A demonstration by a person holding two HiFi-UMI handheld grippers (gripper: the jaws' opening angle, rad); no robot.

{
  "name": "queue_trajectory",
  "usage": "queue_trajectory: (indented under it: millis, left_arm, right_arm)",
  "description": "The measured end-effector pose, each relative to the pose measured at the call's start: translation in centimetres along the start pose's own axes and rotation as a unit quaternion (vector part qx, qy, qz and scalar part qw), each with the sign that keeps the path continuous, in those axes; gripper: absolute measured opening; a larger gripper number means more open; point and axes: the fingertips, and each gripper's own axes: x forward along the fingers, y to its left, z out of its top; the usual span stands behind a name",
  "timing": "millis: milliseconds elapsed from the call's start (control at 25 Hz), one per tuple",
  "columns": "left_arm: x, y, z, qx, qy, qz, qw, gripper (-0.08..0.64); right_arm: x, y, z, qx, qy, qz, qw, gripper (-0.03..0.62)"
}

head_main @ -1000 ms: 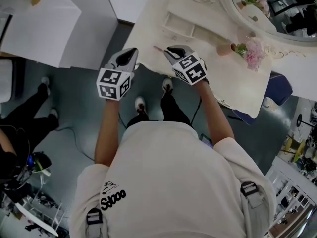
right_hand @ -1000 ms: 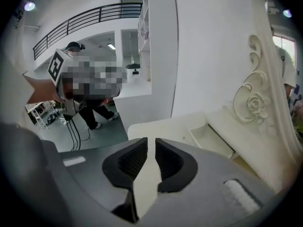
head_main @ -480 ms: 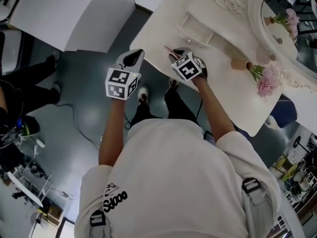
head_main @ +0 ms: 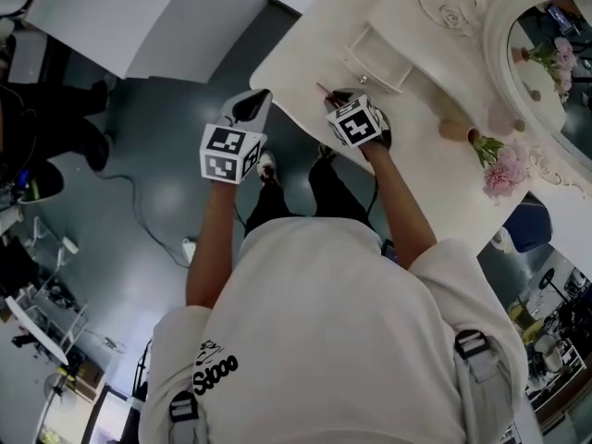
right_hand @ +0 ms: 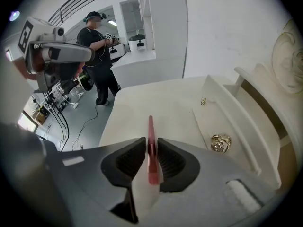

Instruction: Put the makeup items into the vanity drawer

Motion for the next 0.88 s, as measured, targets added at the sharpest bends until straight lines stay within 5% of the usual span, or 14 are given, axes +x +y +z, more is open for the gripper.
queue_trajectory:
  millis: [440, 880]
  left_arm:
    - [-1.6, -0.2, 1.2, 0.026, -0.016, -0.020, 0.9993, 0.017]
    - [-3.9, -0.3, 4.1, 0.062, -0.051, -0.059, 0.9950, 0.017]
  right_arm:
    - [-0.2, 0.1, 0.6, 0.020, 0.008, -0.028, 0.999, 0.048]
    - [-6.9, 1.0, 2.1, 0.071, -0.053, -0.108, 0.990, 0.048]
